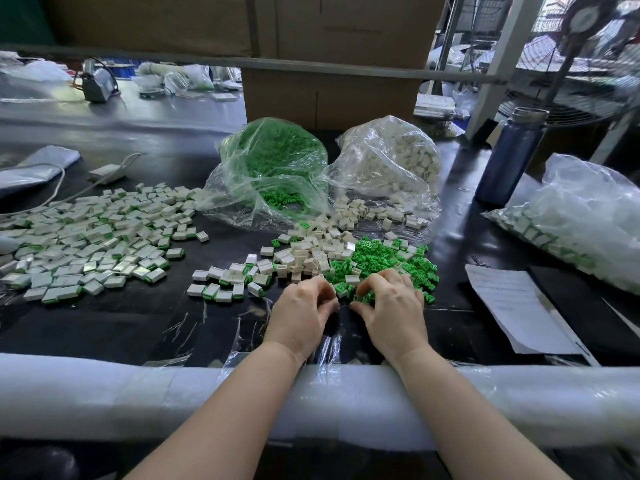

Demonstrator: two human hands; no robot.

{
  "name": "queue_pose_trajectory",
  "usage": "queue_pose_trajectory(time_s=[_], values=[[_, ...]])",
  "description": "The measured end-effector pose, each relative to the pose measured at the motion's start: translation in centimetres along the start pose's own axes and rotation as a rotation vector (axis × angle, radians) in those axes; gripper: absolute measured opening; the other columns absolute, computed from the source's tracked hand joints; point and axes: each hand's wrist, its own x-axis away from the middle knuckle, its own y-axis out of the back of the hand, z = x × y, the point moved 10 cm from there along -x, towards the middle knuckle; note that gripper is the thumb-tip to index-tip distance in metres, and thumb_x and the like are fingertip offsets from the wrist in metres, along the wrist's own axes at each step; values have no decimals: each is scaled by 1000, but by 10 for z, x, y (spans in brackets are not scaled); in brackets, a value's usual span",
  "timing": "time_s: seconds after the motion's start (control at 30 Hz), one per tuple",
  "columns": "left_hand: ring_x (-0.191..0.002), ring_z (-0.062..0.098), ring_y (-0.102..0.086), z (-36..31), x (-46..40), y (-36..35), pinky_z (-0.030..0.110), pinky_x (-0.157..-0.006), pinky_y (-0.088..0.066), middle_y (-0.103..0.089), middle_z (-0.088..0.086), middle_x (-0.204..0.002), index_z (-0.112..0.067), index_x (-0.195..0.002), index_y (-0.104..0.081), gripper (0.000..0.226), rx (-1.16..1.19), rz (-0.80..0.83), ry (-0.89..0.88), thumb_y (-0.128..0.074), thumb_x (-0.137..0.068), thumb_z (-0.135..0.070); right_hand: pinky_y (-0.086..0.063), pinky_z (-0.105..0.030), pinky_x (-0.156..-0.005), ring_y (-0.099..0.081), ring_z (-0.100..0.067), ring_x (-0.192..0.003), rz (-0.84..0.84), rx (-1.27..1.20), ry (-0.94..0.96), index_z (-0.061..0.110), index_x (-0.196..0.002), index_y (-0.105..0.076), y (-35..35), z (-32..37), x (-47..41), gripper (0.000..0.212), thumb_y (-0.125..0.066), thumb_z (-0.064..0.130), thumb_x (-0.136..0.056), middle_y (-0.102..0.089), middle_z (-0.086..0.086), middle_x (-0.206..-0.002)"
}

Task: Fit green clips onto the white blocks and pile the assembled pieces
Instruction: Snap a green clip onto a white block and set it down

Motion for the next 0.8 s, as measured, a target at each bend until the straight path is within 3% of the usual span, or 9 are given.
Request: queue_pose_trajectory(time_s=[0.1,0.2,0.37,0.63,0.8], values=[[-84,8,-60,-3,0,-1,17,-81,-48,-64,-8,-86,-20,-92,-64,6,159,17,-28,-64,-86,-17,-34,-26,-79,-52,-18,-91,-27,-195,17,16,-83,-60,6,1,0,11,-70,18,-80,-60,3,-89],[-80,-1,-60,0,-2,-2,6,-80,-46,-63,-14,-83,-17,-98,-68,14,313,14,-12,-67,-84,-15,-46,-22,-74,-59,-13,-77,-18,-483,-34,15,-82,-66,9,-5,1,9,-70,8,-79,-65,6,-79],[-79,7,-65,6,-2,-7,18,-81,-51,-67,-9,-82,-27,-86,-64,15,430,57,30,-69,-81,-13,-46,-8,-66,-61,2,-65,32,-832,-109,17,-75,-68,7,-10,1,19,-71,-2,-76,-67,7,-71],[-75,3,-63,2,-1,-8,12,-75,-49,-67,-9,-79,-32,-78,-63,22,499,97,31,-70,-80,-11,-49,-13,-68,-62,-3,-67,88,-867,-113,11,-76,-68,3,-6,2,13,-71,-2,-77,-68,0,-72],[-76,2,-62,1,-1,-9,9,-75,-47,-67,-7,-81,-23,-83,-66,13,511,110,41,-69,-81,-11,-52,-19,-68,-60,-9,-67,92,-822,-126,5,-78,-69,3,-7,3,5,-71,0,-77,-68,-6,-73]])
